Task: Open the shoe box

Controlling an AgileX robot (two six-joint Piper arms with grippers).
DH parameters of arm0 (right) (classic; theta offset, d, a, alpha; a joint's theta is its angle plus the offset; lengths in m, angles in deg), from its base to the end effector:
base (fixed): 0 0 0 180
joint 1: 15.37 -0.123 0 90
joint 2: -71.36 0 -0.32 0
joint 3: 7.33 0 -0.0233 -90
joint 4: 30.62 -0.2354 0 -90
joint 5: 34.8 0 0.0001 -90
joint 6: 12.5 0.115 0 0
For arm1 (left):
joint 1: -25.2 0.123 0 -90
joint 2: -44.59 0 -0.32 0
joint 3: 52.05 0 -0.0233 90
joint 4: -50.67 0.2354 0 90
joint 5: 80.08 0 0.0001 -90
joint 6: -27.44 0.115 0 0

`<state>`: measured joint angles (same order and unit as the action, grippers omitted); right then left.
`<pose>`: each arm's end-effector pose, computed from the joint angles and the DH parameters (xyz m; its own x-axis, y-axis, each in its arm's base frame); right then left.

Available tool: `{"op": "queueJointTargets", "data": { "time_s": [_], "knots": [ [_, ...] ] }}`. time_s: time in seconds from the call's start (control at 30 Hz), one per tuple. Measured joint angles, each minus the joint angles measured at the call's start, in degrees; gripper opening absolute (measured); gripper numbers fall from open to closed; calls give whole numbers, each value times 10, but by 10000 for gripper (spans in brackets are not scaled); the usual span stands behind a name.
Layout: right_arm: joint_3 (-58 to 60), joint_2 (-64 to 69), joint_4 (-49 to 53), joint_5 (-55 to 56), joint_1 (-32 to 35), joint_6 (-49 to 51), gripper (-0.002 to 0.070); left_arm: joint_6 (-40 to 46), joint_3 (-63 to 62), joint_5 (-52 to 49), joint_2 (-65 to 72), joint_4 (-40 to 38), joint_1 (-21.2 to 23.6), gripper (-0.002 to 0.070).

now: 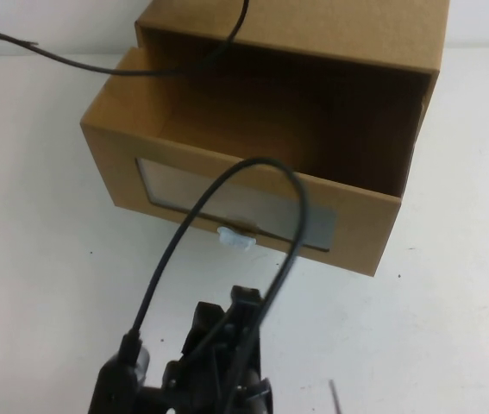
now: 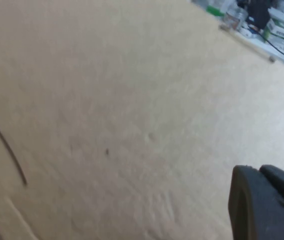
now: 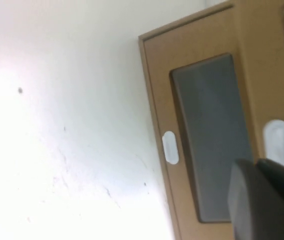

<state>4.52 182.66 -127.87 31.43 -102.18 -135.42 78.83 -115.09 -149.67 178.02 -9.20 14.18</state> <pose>0.1241 0.3513 0.2754 0.0618 -0.8917 -0.4484 -0.3829 0.3936 -0.8357 0.4629 -0.1851 0.4188 -0.2431 0.2552 -0.9358 0.9148 0.3811 -0.1338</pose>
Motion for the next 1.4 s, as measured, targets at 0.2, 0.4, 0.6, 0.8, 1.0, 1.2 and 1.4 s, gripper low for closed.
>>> {"op": "queueJointTargets", "data": {
  "time_s": [0.2,0.4,0.6,0.8,1.0,1.2,1.4],
  "knots": [
    [0,-60,-32,-11,-2,4,-18,1,-8,14,-44,6,20,-7],
    [24,-132,-32,-35,-2,39,-18,1,-9,32,-87,14,61,-7],
    [103,-236,-32,-42,-2,117,-18,-41,-9,40,-127,97,84,-7],
    [115,-334,-32,-55,21,139,-18,-111,-9,41,-162,199,84,-7],
    [144,-433,-32,-173,107,139,-18,-161,-9,41,-217,282,84,-7],
    [178,-500,-32,-303,212,147,-18,-178,90,70,-321,327,84,-7],
    [179,-522,-32,-342,307,155,-18,-176,340,190,-474,340,82,-7]
  ]
}}
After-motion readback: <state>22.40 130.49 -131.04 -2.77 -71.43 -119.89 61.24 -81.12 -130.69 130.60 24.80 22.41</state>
